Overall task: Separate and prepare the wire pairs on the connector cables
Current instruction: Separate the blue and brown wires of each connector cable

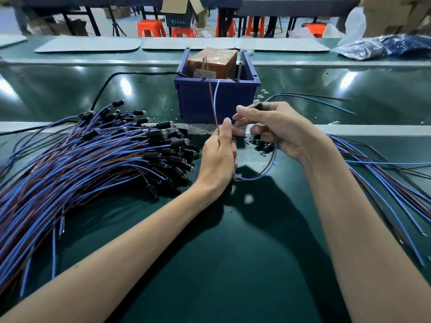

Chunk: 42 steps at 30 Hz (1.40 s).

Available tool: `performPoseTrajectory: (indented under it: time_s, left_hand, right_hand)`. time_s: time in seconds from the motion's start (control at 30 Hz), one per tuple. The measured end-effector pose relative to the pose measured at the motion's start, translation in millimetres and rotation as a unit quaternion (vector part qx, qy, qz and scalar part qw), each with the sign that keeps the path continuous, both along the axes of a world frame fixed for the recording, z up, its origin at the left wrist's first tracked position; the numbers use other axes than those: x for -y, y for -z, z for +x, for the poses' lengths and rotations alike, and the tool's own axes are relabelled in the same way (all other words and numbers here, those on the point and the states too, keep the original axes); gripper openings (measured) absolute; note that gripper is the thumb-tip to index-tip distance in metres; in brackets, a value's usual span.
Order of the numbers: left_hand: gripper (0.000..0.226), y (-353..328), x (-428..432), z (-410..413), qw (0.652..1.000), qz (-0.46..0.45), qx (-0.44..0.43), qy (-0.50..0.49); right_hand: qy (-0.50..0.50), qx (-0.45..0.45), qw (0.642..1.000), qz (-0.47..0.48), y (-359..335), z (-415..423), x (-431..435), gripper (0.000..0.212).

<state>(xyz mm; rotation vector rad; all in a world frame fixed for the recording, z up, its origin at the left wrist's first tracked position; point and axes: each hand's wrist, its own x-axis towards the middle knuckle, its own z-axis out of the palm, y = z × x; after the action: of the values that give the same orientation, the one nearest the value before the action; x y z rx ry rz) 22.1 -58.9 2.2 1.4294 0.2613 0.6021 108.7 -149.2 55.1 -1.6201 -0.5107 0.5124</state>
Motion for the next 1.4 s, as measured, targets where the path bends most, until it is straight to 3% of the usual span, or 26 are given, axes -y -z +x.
performPoseTrajectory:
  time_s: [0.23,0.43,0.67,0.87,1.0,1.23,1.4]
  left_hand:
    - [0.064,-1.2,0.3,-2.1,0.999,0.037,-0.022,0.021]
    - [0.056,0.0,-1.4,-1.5,0.998,0.035,-0.04,0.03]
    - [0.046,6.2,-3.2,-0.4,0.992,0.111,-0.047,0.023]
    - [0.038,4.0,-3.3,0.8,0.997,0.062,-0.017,-0.031]
    - [0.043,2.2,-4.7,0.5,0.996,0.007,-0.007,-0.09]
    - [0.014,-0.8,-3.9,-3.8,0.995,0.019,0.037,-0.088]
    - [0.035,0.3,-4.7,-0.7,0.993,0.01,0.049,-0.109]
  right_hand:
    - [-0.042,0.033,0.998,-0.014,0.5,-5.5,-7.1,0.014]
    - [-0.038,0.038,0.998,-0.036,0.8,-5.8,-11.0,0.016]
    - [-0.031,0.014,0.999,-0.038,3.4,-9.2,-16.1,0.01]
    - [0.009,0.003,1.0,-0.02,-3.8,-9.2,-13.1,0.021]
    - [0.039,0.001,0.999,-0.021,-7.5,-9.5,-11.5,0.025]
    - [0.068,0.022,0.996,-0.054,-4.2,-4.2,-12.0,0.011]
    - [0.085,-0.004,0.995,-0.045,-6.3,-3.3,-12.9,0.019]
